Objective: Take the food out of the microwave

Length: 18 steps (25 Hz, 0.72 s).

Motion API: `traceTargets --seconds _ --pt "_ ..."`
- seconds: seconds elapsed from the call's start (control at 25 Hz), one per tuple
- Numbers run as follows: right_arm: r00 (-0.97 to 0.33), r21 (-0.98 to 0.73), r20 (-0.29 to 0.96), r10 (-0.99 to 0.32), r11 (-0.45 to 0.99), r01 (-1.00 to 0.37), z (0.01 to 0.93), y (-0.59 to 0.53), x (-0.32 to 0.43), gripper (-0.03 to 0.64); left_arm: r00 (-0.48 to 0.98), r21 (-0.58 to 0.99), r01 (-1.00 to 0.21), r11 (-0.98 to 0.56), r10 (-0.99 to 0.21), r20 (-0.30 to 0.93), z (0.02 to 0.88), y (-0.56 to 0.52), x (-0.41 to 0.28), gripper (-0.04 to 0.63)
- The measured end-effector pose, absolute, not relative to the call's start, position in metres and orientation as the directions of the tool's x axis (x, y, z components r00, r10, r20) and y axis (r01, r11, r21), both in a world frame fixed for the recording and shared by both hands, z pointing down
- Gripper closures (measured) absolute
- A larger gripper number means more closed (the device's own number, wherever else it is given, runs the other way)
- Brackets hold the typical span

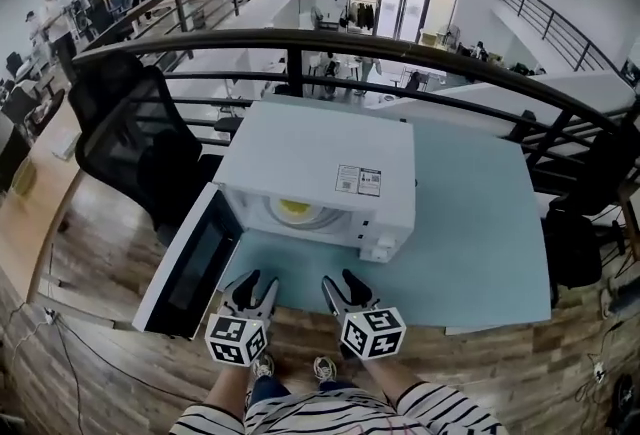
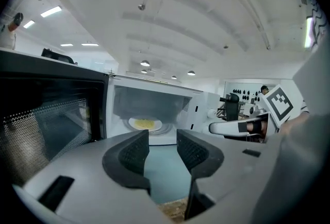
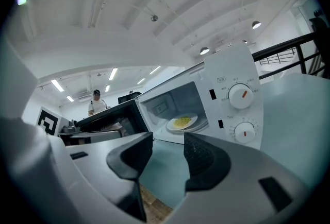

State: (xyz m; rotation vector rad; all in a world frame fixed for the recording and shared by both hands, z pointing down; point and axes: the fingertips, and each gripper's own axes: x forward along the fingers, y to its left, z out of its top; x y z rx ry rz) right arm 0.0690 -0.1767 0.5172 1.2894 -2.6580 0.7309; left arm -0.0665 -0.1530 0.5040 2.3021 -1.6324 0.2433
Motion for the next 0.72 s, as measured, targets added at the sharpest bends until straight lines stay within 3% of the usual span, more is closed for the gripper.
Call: traceTargets --seconds 0.72 --pt "-0.435 -0.391 0.312 -0.845 0.303 -0.869 0.532 -0.214 0.05 0.434 0.492 0.223 -0.87 -0.44 -0.809 0.321 0.53 -0.22 -0.092 0.448"
